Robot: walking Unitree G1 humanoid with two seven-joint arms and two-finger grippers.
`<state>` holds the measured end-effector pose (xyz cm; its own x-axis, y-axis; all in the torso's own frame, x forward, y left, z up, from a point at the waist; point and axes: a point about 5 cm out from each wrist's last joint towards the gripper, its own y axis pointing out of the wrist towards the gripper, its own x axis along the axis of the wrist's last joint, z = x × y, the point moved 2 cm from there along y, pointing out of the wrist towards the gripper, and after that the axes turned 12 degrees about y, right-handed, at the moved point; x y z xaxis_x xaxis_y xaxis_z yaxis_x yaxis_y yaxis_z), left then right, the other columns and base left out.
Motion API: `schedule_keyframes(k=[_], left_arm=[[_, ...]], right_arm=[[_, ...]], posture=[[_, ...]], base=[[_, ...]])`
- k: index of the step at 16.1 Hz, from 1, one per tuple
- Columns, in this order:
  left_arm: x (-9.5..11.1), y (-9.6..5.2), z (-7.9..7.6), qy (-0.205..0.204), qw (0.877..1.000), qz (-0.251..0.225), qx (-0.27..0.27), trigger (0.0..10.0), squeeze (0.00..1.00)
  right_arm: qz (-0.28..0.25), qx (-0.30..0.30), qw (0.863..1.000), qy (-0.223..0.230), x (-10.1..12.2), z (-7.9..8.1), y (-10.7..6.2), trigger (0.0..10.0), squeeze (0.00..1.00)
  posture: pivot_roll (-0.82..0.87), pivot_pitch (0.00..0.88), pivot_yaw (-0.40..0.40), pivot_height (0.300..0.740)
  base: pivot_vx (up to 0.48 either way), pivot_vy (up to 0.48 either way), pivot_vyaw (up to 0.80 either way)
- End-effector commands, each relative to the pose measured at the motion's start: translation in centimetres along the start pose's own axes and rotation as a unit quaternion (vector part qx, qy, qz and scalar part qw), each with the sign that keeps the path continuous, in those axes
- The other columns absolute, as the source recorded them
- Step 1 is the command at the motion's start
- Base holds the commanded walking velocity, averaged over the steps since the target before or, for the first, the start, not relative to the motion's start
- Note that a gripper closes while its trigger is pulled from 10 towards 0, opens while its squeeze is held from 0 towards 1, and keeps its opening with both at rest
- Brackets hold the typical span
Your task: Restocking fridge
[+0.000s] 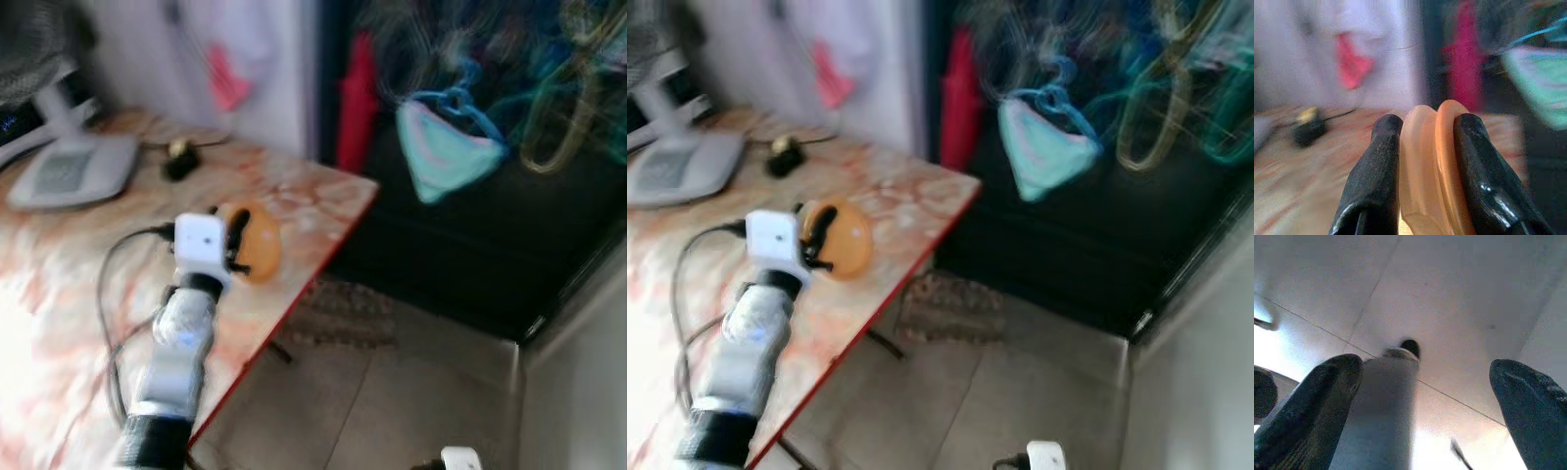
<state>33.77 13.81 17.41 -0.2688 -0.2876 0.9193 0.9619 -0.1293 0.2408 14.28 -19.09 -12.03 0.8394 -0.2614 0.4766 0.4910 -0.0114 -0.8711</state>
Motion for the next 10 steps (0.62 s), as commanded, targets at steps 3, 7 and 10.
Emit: schedule_keyframes(k=[3, 7, 10], left_arm=[[-0.04, -0.01, 0.57, 0.007, 1.000, -0.003, 0.005, 10.0, 0.00], [-0.09, -0.03, 0.54, 0.008, 1.000, -0.004, 0.005, 10.0, 0.00], [-0.30, -0.06, 0.32, 0.010, 1.000, -0.002, -0.004, 10.0, 0.00]], right_arm=[[0.001, 0.002, 1.000, 0.006, 0.00, 0.20, 0.04, 10.0, 0.00], [0.001, 0.002, 1.000, 0.006, 0.02, 0.22, 0.05, 10.0, 0.00], [0.000, 0.002, 1.000, 0.008, 0.01, 0.32, 0.06, 10.0, 0.00]], posture=[[0.08, 0.011, 0.032, 0.740], [0.08, 0.011, 0.034, 0.740], [0.08, 0.008, 0.039, 0.740]], base=[[0.000, 0.000, -0.74], [0.000, 0.000, -0.74], [0.000, 0.000, -0.74]])
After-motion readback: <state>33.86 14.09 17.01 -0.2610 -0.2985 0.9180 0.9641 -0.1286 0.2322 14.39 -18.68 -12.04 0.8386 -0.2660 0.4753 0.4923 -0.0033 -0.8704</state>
